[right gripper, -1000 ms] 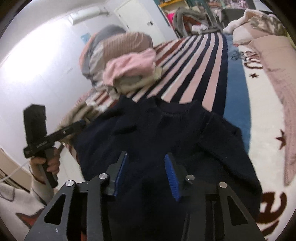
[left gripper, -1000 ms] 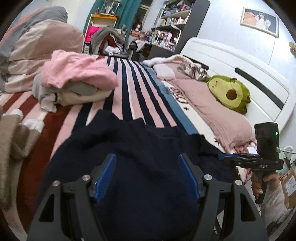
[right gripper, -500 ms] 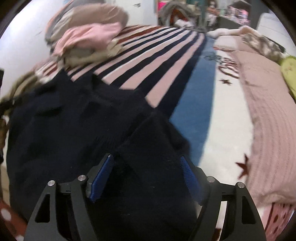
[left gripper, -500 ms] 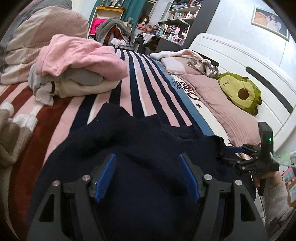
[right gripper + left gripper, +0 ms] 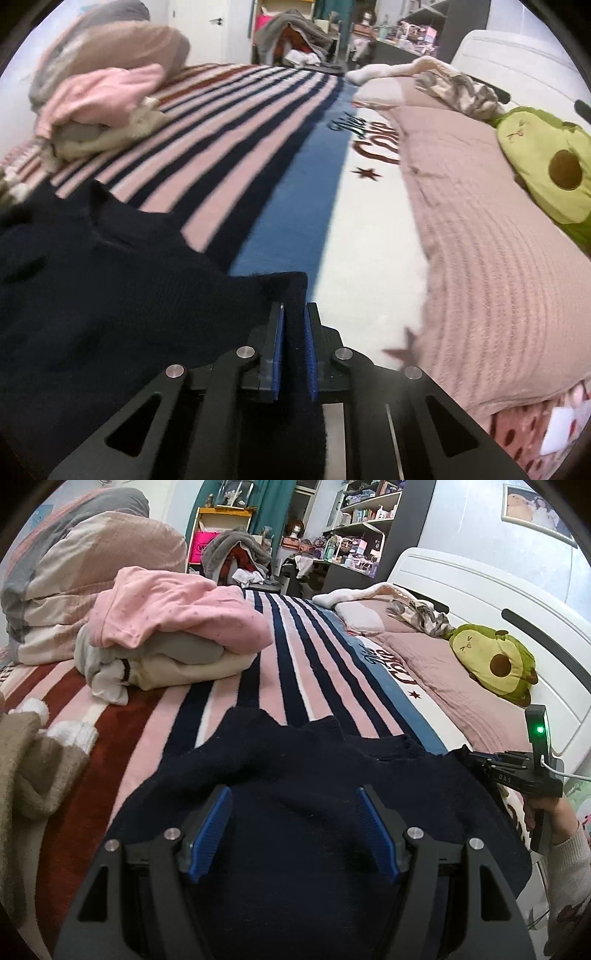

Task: Fold small clothes
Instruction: 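Move both open grippers over the sides of the folded navy sweater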

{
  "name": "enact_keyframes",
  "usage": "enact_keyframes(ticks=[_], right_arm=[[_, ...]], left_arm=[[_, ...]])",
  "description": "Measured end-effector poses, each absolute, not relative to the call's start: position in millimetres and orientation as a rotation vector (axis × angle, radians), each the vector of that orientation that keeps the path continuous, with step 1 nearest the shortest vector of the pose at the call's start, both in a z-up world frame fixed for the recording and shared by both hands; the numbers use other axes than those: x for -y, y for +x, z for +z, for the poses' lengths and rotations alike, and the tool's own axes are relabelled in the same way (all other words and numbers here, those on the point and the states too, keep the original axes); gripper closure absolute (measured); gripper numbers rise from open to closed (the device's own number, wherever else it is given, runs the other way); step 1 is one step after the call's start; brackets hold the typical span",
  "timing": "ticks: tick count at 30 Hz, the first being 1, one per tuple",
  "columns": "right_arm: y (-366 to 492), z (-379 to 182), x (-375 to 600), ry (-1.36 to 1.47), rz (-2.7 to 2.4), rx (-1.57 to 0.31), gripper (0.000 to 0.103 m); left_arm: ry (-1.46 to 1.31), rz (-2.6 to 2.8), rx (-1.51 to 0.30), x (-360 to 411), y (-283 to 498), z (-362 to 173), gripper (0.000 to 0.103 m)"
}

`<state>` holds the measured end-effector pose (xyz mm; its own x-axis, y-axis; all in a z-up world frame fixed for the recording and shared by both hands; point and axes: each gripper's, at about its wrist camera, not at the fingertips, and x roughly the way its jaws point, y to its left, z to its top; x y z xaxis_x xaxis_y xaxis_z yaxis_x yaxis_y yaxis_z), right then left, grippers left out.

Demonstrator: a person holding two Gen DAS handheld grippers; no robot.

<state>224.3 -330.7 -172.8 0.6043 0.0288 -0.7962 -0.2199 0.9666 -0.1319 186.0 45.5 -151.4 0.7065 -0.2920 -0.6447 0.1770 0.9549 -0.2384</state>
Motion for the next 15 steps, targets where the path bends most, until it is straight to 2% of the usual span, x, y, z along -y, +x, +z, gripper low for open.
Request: enact_keyframes(ticks=[3, 4, 5, 7, 10, 12, 15], right_arm=[[217, -162, 336, -0.189, 0.148, -0.896, 0.094], [211, -157, 335, -0.179, 0.160, -0.878, 0.089], [206, -151, 334, -0.168, 0.179, -0.862, 0.073], [193, -138, 330, -0.143, 0.225, -0.832, 0.060], [175, -126, 323, -0.091, 0.309, -0.825, 0.060], [166, -125, 317, -0.040, 0.372, -0.832, 0.060], [146, -129, 305, 0.031, 0.462, -0.861, 0.060]], left_arm=[[-0.159, -0.249, -0.741, -49, 183, -151, 0.037], [-0.164, -0.243, -0.738, -52, 181, -149, 0.037], [-0.170, -0.238, -0.734, -55, 179, -148, 0.037], [-0.188, -0.226, -0.730, -63, 172, -146, 0.037], [-0.213, -0.204, -0.726, -75, 158, -141, 0.036], [-0.226, -0.191, -0.723, -83, 147, -138, 0.029], [-0.263, -0.172, -0.729, -97, 124, -135, 0.027]])
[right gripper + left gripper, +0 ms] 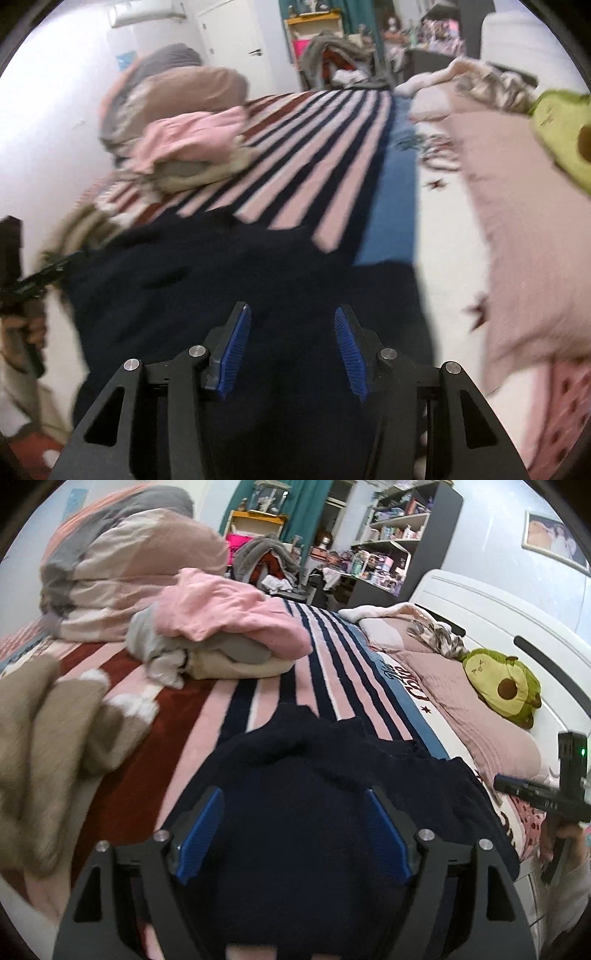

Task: Fold small clothes
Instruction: 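Move both open grippers over the sides of the folded navy sweater, then grasp the edge of the folded navy sweater with the left gripper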

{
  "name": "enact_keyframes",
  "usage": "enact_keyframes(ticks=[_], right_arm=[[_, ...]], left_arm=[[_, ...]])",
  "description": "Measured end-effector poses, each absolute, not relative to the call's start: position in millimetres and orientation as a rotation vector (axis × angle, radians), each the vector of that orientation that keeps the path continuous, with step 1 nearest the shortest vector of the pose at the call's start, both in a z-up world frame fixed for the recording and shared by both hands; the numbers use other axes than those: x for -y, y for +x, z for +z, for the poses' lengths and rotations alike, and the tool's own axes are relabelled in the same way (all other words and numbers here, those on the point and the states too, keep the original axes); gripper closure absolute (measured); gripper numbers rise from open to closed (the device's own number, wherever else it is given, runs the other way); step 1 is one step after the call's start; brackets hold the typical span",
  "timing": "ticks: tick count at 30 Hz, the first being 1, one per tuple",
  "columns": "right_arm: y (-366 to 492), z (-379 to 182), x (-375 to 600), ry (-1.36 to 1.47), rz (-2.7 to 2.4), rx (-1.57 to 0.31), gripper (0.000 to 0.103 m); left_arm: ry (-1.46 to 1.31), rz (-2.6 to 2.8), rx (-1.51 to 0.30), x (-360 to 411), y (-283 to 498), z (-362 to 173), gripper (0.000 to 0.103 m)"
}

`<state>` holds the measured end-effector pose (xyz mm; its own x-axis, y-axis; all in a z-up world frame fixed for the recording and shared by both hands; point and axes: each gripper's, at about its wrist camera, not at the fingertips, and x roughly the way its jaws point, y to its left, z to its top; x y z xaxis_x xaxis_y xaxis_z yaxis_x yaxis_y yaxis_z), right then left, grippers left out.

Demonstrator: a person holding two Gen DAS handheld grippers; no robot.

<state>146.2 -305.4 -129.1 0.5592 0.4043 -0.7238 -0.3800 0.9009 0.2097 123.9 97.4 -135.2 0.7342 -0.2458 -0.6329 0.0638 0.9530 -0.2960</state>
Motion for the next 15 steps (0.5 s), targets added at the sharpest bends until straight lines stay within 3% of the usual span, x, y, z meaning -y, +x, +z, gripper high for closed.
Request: enact_keyframes(ticks=[15], right_arm=[[104, -135, 219, -0.026, 0.658, -0.902, 0.060]], left_arm=[[-0.606, -0.182, -0.836, -145, 66, -187, 0.024]])
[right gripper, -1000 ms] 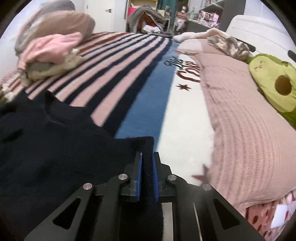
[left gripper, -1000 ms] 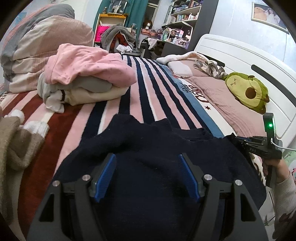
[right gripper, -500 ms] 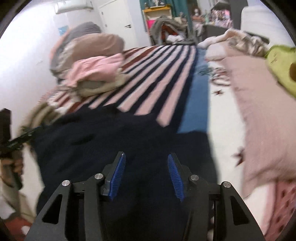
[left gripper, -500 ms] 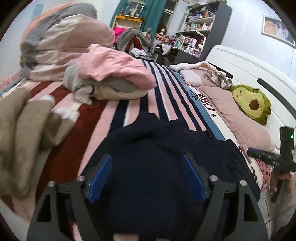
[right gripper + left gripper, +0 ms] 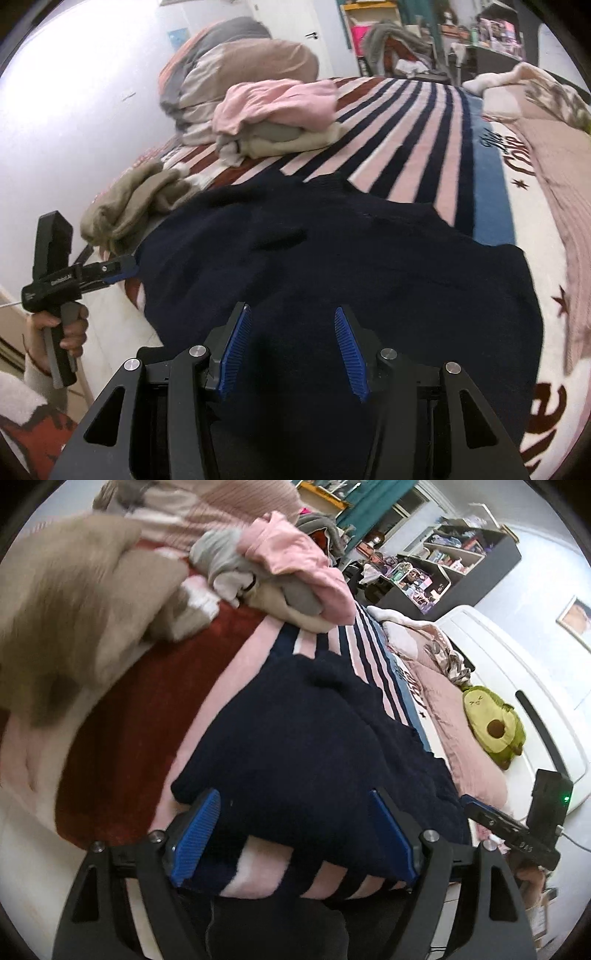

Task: Fold small clothes
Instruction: 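Grasp the edge of the folded navy sweater with the left gripper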

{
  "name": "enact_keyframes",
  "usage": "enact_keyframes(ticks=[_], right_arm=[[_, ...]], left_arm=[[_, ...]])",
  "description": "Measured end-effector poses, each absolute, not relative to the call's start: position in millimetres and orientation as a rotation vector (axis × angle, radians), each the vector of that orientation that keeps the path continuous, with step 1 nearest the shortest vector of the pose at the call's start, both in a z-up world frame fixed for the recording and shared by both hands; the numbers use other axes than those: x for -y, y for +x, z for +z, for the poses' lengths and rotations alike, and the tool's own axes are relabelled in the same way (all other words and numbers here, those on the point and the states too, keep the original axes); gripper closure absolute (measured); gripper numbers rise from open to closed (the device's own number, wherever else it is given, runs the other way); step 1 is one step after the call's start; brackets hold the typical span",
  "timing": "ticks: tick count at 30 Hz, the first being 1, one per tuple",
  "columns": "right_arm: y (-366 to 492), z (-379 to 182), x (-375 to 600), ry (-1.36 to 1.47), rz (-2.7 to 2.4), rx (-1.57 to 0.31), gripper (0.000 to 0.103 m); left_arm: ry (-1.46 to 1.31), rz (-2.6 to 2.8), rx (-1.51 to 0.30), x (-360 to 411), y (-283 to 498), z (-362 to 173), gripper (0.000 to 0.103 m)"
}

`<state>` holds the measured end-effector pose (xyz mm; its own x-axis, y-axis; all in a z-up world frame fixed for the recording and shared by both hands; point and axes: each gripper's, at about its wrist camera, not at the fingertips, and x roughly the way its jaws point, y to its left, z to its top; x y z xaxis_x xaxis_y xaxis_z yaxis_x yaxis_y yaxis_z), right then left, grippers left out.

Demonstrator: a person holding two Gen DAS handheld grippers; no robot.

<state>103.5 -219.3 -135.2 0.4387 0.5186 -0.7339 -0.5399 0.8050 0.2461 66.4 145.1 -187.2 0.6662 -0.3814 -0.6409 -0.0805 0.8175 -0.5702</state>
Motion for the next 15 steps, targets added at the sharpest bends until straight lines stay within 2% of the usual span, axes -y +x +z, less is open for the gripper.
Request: enact_keyframes(ticks=[15], right_arm=[[99, -156, 183, -0.106, 0.662, -1.007, 0.061]], left_arm=[[-0.708, -0.276, -0.898, -136, 62, -218, 0.022]])
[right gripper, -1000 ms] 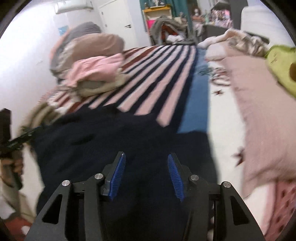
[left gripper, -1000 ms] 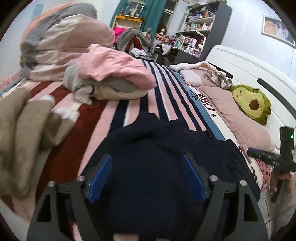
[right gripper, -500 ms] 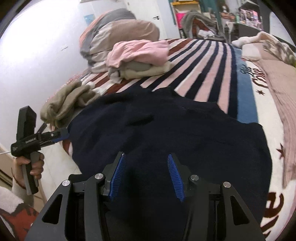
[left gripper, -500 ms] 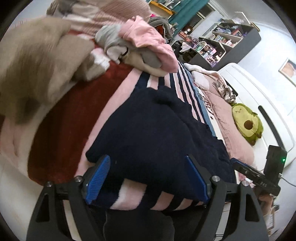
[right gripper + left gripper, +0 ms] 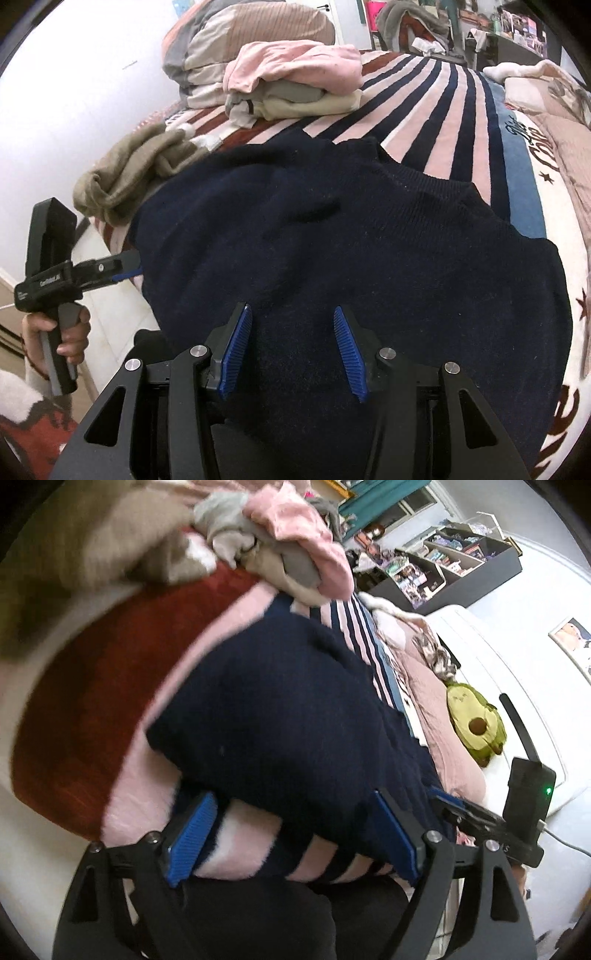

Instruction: Fold small clothes

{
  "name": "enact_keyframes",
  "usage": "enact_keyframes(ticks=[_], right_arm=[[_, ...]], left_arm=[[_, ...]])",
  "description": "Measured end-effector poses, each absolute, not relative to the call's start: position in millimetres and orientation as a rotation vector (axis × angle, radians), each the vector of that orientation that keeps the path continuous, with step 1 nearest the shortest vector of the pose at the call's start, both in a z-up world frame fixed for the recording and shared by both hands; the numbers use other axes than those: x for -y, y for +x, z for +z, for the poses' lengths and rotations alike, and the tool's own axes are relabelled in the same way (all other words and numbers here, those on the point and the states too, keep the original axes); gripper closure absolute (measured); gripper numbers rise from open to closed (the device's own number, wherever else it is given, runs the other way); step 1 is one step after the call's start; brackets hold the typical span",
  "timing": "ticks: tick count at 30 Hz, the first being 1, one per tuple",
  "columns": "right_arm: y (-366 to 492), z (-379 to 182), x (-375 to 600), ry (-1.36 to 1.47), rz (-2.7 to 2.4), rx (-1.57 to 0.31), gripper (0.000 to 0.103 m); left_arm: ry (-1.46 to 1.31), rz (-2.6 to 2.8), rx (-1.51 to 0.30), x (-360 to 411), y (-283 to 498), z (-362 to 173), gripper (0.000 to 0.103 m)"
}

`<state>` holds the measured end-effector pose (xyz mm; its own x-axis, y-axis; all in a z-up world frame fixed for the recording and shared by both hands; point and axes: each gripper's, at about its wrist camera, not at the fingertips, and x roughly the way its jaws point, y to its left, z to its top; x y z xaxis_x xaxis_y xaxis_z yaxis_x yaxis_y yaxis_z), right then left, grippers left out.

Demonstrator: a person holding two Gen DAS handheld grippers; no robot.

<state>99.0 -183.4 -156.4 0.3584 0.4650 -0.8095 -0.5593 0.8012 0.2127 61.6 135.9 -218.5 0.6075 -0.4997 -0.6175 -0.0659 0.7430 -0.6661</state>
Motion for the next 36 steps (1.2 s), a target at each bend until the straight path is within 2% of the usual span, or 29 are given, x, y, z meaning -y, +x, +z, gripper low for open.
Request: enact_keyframes(ticks=[13, 14, 16, 17, 18, 19, 21, 30, 36], right_arm=[[89, -152, 194, -0.086, 0.687, -1.009, 0.061], [88, -152, 196, -0.081, 0.691, -1.009, 0.061], [86, -154, 200, -0.063, 0.692, -1.009, 0.061], [87, -155, 201, -0.050, 0.691, -1.011, 0.061], [87, -156, 203, -0.034, 0.691, -1.012, 0.061], [87, -158, 205, -0.015, 0.693, -1.013, 0.061], [87, -158, 208, 0.008, 0.698, -1.010, 0.061], [81, -139, 242, 0.093, 0.679, -0.932, 0.061], [71, -119, 305, 0.148, 0.562, -0.833, 0.060]], left_arm=[[-0.790, -0.358, -0.830, -111, 101, -217, 0.022], [-0.783, -0.356, -0.830, -107, 106, -215, 0.024], [-0.745, -0.333, -0.827, -102, 113, -210, 0.036], [-0.717, -0.321, -0.820, -99, 115, -205, 0.047], [-0.699, -0.316, -0.811, -98, 117, -200, 0.063], [-0.675, -0.321, -0.798, -96, 119, -193, 0.070], [-0.631, -0.329, -0.774, -94, 122, -181, 0.078], [-0.367, -0.431, -0.632, -30, 130, -105, 0.083], [-0.176, -0.544, -0.606, 49, 127, -76, 0.083]])
